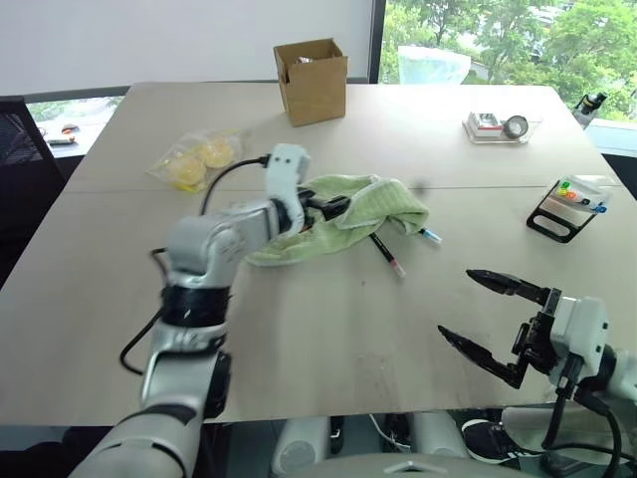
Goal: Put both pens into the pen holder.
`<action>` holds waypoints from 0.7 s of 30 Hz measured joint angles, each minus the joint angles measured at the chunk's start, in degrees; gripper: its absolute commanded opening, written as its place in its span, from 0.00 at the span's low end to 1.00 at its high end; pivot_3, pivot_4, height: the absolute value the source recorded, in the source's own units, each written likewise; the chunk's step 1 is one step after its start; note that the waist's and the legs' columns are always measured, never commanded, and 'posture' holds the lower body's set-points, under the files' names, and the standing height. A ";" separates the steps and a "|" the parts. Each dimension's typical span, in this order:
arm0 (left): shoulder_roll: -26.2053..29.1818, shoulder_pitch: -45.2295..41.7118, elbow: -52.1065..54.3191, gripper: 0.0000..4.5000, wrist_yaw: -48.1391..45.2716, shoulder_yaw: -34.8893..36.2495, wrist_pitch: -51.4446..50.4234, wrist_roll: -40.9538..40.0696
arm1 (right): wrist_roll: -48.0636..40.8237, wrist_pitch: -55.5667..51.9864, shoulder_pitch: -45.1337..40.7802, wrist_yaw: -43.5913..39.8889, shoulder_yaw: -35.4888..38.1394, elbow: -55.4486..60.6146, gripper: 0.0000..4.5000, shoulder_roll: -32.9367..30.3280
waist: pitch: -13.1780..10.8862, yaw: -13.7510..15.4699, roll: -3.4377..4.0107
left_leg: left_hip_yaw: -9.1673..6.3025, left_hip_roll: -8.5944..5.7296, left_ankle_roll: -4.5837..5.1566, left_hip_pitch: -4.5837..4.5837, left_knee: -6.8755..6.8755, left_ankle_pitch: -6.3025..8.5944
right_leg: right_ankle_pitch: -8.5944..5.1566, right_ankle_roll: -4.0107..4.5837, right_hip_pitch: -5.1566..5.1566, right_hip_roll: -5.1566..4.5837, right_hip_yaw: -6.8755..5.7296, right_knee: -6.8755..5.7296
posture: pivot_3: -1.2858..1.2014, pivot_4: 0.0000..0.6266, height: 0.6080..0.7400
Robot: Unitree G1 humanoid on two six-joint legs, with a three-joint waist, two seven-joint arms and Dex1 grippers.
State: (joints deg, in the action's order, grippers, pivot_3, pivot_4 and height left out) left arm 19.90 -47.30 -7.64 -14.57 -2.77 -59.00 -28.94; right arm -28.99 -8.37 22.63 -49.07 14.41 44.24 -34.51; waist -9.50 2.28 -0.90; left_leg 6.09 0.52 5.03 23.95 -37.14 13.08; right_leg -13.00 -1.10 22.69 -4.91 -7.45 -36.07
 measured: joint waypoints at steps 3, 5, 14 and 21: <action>-1.56 -2.99 -8.08 0.88 -2.22 -3.55 4.30 4.19 | -0.75 -0.59 -1.02 2.43 0.08 0.83 1.00 0.54 | 0.00 -0.16 0.00 | 0.00 0.00 0.13 -0.04 0.01 -0.09 | 0.00 0.01 0.03 0.01 0.04 -0.08 | 0.52 0.24 1.00; -3.36 -4.93 -15.31 0.77 -3.50 -5.18 7.71 7.13 | -0.67 -1.53 -2.78 4.89 -0.32 1.36 1.00 1.35 | -0.01 -0.03 -0.01 | -0.01 0.00 0.12 -0.03 0.01 -0.09 | -0.01 0.01 0.06 0.00 0.02 -0.11 | 0.52 0.24 1.00; -6.29 -6.93 -23.33 0.01 -10.46 -2.75 17.67 10.25 | 0.70 -5.53 -7.59 11.85 -3.48 3.63 1.00 1.69 | -0.05 -0.08 -0.06 | -0.02 0.00 -0.07 0.03 -0.06 0.04 | 0.05 0.09 0.13 -0.14 0.02 -0.11 | 0.52 0.24 1.00; 2.49 5.46 10.47 0.01 -11.83 13.61 3.94 -4.86 | -0.02 -7.89 -12.25 11.87 -4.77 1.57 1.00 0.70 | -0.08 -1.75 -0.05 | -0.12 0.01 0.11 -0.03 -0.04 -0.08 | 0.13 0.25 0.14 -0.12 0.04 -0.18 | 0.52 0.24 1.00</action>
State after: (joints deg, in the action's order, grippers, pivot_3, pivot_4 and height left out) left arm 22.39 -41.84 2.83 -26.40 10.84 -55.06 -33.80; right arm -29.00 -16.26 10.37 -37.20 9.63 45.81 -33.81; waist -9.58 0.52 -0.95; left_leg 5.97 0.52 5.14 23.93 -37.18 13.00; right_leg -12.87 -0.85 22.83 -5.02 -7.41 -36.25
